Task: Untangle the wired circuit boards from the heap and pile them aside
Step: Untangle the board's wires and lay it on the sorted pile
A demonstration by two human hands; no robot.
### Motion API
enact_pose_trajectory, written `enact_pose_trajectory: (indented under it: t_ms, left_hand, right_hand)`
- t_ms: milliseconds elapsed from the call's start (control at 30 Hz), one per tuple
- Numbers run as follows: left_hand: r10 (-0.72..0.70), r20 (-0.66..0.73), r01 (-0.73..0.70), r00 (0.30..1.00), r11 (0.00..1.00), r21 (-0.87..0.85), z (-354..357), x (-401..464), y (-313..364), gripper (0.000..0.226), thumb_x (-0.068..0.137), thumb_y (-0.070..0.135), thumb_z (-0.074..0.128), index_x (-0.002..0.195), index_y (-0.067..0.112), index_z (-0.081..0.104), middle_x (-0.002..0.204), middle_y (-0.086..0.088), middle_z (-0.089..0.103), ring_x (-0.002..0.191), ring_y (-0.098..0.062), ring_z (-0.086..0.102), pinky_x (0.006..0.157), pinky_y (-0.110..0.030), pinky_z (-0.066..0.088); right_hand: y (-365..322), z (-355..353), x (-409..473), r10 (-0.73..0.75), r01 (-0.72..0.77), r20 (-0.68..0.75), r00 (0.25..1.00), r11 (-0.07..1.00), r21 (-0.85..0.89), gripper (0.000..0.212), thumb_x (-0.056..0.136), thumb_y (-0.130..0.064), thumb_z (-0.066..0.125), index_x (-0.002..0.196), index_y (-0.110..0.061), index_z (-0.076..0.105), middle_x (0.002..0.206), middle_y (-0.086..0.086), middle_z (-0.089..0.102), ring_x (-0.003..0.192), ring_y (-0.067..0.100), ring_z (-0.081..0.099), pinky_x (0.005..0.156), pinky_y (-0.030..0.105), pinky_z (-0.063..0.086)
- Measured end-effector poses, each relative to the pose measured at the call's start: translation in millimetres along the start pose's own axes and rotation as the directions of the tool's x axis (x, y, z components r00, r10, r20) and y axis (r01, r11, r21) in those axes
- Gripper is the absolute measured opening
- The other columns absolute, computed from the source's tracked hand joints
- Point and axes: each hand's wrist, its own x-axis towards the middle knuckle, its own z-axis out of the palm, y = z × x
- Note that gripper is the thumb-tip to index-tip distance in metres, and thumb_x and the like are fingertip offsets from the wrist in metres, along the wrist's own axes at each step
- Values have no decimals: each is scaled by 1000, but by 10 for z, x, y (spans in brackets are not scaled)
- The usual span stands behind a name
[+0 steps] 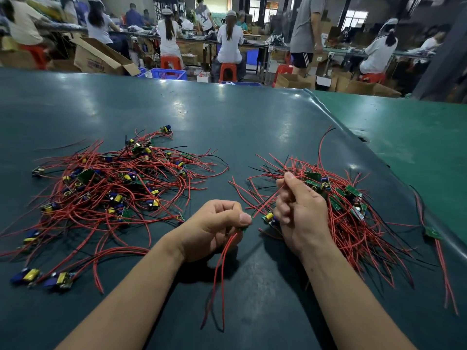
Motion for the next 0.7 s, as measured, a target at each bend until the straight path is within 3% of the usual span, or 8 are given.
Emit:
enact_pose_trajectory:
  t_ms: [167, 300, 533, 700]
  left_hand:
    - [-36, 71, 35, 997, 999, 18, -6, -21, 4, 23, 64, 17, 72, 55, 17, 50, 46, 0, 41, 37, -11, 39, 39, -16, 32]
    - [-31, 119, 29, 992, 999, 20, -32, -48, 35, 19, 64, 18, 68, 54, 20, 53, 45, 1, 42, 36, -11, 37, 40, -15, 30]
    - [-75, 162, 71, 984, 997, 30, -30, -67, 34, 28, 64, 15, 68, 63, 8, 41, 44, -3, 40, 34, -12, 37, 39, -16, 33]
    - [-25, 118, 30, 993, 999, -40, -74, -57, 46, 16, 66, 18, 67, 57, 17, 54, 45, 0, 40, 37, -12, 38, 41, -13, 32]
  right_hand:
    - [-35, -7, 3, 110, -111, 19, 994, 992, 56, 41, 97, -19, 54, 56, -14, 55, 46, -5, 31, 33, 5, 26, 31, 14, 19]
    - [-94, 2, -21, 65, -71, 107, 992, 996, 55, 27, 95, -23, 56, 72, -10, 64, 54, -3, 40, 37, 5, 32, 32, 14, 22]
    - [-143, -11, -49, 179, -195, 154, 972, 977, 92, 49, 98, -22, 47, 49, -21, 41, 43, -8, 27, 32, 3, 24, 28, 16, 19]
    - [-154, -2, -42, 143, -164, 115, 983, 967, 196, 24, 86, -33, 58, 77, -11, 59, 53, -8, 41, 35, 1, 31, 29, 14, 23]
